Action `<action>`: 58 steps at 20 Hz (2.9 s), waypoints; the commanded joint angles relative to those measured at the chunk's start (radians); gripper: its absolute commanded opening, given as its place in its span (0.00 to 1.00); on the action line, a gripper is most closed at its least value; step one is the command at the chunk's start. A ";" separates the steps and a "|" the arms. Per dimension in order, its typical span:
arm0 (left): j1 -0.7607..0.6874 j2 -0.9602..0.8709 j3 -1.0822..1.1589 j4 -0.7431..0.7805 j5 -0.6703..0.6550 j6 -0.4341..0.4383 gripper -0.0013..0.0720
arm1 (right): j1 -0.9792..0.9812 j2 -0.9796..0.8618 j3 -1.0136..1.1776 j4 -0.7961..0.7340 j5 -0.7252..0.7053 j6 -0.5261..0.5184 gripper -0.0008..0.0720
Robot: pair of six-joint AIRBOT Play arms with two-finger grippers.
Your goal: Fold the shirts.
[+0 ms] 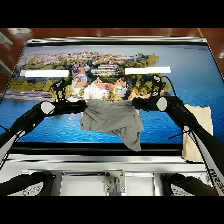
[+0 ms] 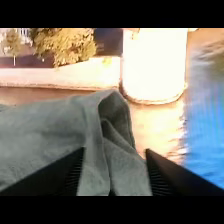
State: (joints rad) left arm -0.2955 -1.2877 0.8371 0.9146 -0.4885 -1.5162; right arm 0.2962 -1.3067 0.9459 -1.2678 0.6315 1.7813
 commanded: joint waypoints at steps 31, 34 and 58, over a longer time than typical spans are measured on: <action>0.034 -0.042 0.058 0.024 -0.465 0.249 0.07 | -0.202 -0.062 -0.336 0.461 0.450 -0.424 0.95; 0.035 -0.031 0.086 0.024 -0.465 0.248 0.07 | -0.144 -0.075 -0.325 0.490 0.377 -0.405 0.60; 0.101 0.444 1.161 0.082 -0.625 -0.093 0.07 | -0.145 0.488 1.012 0.084 0.481 -0.261 0.09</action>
State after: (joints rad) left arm -0.1959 -0.8680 1.9667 1.0542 -1.0962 -1.5681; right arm 0.1509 -0.8364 1.8900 -1.1709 1.0889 1.4784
